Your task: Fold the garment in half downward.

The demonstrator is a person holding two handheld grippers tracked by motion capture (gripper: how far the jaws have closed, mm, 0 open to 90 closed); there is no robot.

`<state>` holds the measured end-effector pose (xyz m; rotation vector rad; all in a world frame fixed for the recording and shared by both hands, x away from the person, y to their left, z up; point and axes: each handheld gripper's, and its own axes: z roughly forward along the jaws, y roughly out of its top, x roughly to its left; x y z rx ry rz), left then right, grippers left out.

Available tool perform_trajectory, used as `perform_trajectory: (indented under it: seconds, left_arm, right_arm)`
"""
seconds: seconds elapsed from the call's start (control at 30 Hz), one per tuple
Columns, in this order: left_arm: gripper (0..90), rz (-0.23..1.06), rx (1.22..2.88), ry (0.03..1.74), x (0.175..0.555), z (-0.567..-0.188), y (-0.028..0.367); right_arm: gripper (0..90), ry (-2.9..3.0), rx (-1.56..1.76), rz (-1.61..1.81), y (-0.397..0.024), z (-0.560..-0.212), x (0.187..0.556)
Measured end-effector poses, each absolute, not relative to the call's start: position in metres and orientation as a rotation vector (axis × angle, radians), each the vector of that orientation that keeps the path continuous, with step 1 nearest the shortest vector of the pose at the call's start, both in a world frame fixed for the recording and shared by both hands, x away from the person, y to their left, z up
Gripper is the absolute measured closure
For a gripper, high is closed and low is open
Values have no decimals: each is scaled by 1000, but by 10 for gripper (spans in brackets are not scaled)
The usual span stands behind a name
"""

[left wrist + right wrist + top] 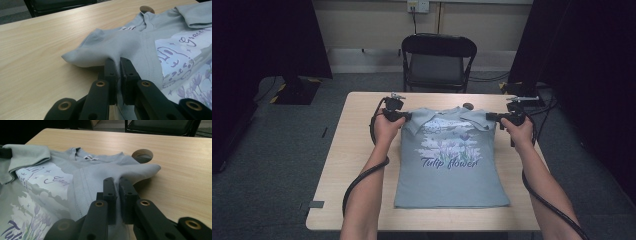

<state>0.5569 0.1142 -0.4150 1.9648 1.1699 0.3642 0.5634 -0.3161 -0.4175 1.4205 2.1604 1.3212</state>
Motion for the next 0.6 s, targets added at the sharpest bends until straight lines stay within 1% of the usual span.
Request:
perform_trajectory:
  seconds: [0.27,0.6]
  left_arm:
    - [852,344,1978,1151,545,-425,116]
    - [852,344,2012,1141,524,-442,116]
  right_arm:
    - [847,2185,1374,1315,-318,-427,551]
    - [847,2213,1287,1300,-316,-434,523]
